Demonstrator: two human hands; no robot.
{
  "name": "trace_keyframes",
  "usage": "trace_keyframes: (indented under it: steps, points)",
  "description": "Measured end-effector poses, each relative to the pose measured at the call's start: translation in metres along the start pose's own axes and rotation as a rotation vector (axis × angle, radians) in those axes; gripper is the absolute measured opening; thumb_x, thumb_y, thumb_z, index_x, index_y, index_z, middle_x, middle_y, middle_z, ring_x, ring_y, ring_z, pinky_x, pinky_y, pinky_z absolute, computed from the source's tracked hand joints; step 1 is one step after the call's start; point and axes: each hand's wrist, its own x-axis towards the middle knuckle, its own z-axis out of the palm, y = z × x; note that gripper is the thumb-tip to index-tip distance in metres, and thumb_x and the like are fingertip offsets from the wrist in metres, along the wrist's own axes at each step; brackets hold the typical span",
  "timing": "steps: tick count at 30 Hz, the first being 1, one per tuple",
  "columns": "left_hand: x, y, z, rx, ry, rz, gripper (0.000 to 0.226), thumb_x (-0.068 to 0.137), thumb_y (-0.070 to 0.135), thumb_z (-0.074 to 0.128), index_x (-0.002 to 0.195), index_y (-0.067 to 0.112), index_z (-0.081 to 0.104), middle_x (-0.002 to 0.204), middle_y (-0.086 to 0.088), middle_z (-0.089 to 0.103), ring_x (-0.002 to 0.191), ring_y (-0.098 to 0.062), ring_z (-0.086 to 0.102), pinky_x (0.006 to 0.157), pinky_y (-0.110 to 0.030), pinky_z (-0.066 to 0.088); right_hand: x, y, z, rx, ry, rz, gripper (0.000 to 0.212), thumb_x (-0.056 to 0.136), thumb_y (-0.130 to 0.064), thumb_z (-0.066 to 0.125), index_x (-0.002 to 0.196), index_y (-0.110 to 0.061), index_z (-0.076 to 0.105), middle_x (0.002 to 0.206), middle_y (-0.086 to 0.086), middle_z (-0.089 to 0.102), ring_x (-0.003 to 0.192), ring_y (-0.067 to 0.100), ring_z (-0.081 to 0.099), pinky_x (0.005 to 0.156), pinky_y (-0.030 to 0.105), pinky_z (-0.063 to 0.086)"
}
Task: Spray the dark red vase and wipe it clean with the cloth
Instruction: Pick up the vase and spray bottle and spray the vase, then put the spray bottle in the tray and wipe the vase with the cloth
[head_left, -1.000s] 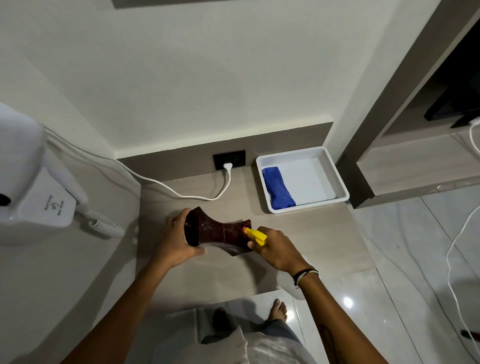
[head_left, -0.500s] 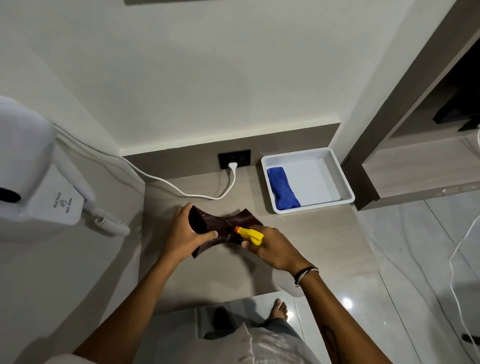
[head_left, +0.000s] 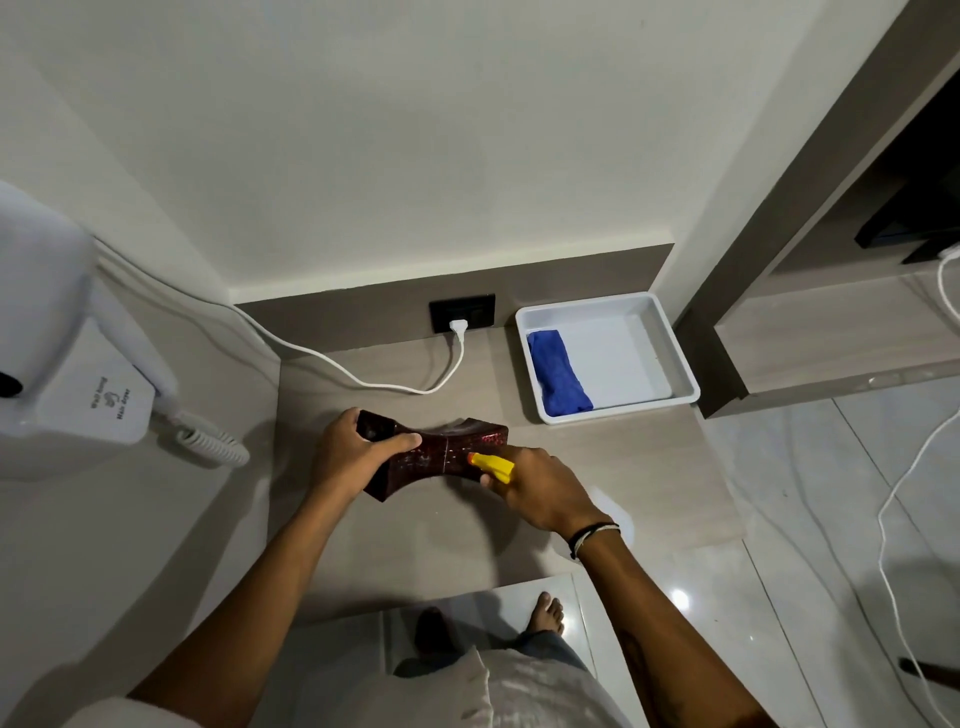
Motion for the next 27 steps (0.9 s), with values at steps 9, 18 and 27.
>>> trace_keyframes:
  steps: [9, 18, 27]
  points:
    - [-0.003, 0.021, -0.001, 0.141, 0.017, 0.172, 0.072, 0.040, 0.058, 0.097, 0.086, 0.014, 0.064, 0.087, -0.008, 0.075, 0.081, -0.029, 0.073, 0.078, -0.058, 0.062, -0.002, 0.053, -0.027, 0.181, 0.097, 0.205, 0.012, 0.093, -0.025, 0.066, 0.095, -0.017, 0.058, 0.102, 0.010, 0.064, 0.095, 0.038, 0.064, 0.077, 0.039, 0.048]
    - [-0.019, 0.062, 0.018, 0.624, -0.178, 0.406, 0.122, 0.053, 0.044, 0.092, 0.161, 0.016, 0.043, 0.151, -0.002, 0.051, 0.139, -0.030, 0.048, 0.115, -0.046, 0.044, 0.027, 0.112, -0.128, 0.283, 0.438, 0.080, 0.054, 0.105, -0.037, 0.067, 0.153, -0.016, 0.054, 0.125, 0.003, 0.073, 0.106, 0.025, 0.069, 0.091, 0.029, 0.046]
    - [-0.022, 0.061, 0.049, 0.778, -0.175, 0.504, 0.113, 0.061, 0.044, 0.086, 0.162, 0.020, 0.042, 0.155, 0.000, 0.045, 0.143, -0.028, 0.040, 0.119, -0.044, 0.038, 0.095, 0.125, -0.149, 0.527, 0.617, 0.075, 0.059, 0.109, -0.022, 0.062, 0.165, -0.020, 0.041, 0.150, 0.010, 0.067, 0.137, 0.029, 0.064, 0.113, 0.032, 0.050]
